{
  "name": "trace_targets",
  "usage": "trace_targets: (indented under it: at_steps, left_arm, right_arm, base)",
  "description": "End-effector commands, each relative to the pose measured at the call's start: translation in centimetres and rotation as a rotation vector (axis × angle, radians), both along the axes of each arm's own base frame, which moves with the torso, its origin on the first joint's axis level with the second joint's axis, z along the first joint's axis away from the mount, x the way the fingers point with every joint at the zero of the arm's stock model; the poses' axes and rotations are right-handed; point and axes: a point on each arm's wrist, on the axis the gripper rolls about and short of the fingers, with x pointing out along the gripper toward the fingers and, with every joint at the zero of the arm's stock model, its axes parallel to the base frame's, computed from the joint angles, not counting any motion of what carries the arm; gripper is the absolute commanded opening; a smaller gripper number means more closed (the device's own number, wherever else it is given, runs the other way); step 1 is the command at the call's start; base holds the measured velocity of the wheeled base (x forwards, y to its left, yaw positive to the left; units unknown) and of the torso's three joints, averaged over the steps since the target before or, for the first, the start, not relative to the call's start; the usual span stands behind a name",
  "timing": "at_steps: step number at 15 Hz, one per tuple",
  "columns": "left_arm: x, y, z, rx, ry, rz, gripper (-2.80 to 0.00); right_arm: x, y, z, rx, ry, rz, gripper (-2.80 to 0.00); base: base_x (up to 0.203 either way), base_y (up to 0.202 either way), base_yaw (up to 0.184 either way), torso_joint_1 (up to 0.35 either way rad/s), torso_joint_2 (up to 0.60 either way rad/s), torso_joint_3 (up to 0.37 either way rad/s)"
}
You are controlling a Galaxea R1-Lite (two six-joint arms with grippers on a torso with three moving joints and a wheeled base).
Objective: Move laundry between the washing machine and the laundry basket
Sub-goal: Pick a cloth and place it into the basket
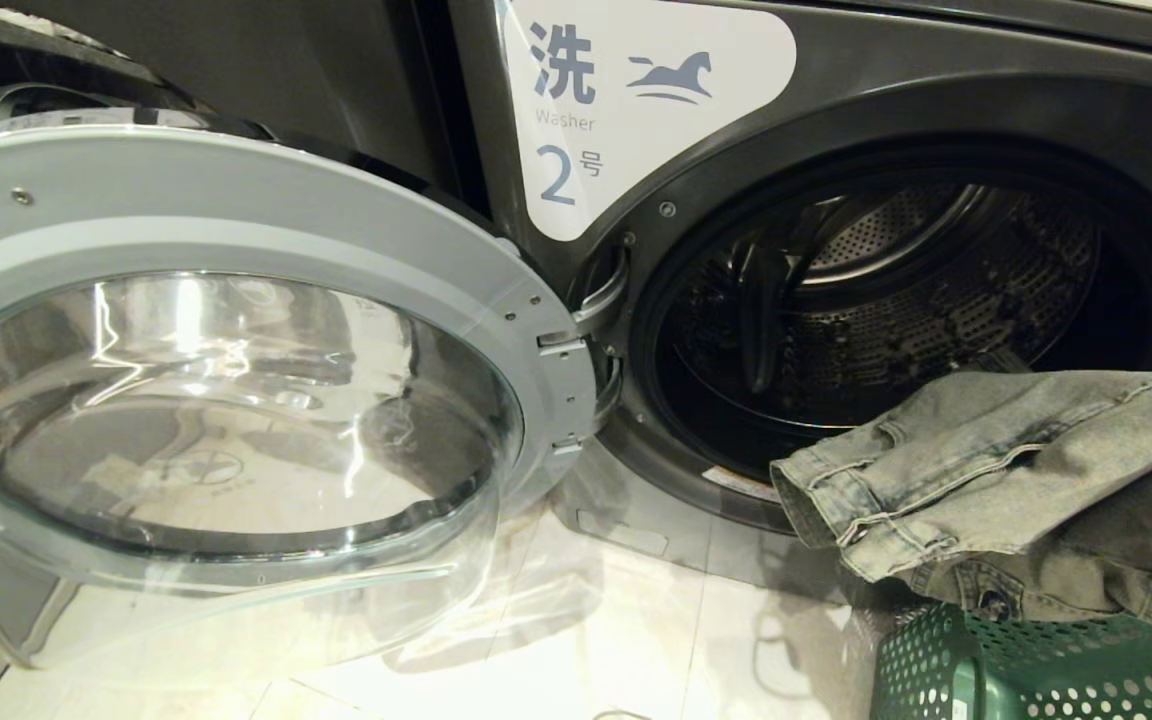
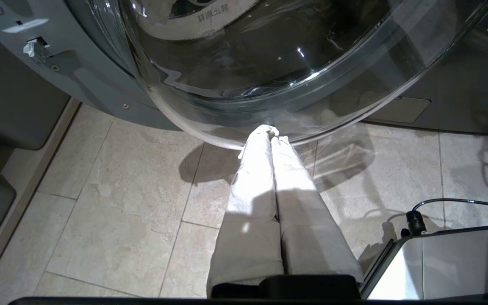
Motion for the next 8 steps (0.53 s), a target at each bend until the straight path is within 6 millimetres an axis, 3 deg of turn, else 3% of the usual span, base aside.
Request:
trace_targets:
  at_steps: [1, 8]
  left_arm:
    - [0.0, 0.0, 0.0, 0.0, 0.001, 0.0, -2.8]
    - [0.0, 0.0, 0.0, 0.0, 0.001, 0.001, -2.8]
  right_arm:
    - [-1.8, -1.1, 0.1, 0.014, -0.025, -0.009, -2.8]
    - [-3.3, -2.0, -1.0, -0.009, 0.015, -0.03, -2.8]
  base:
    - [0.0, 0.0, 0.0, 0.0, 0.0, 0.0]
    - [0.0, 0.0, 0.0, 0.001, 0.0, 0.171]
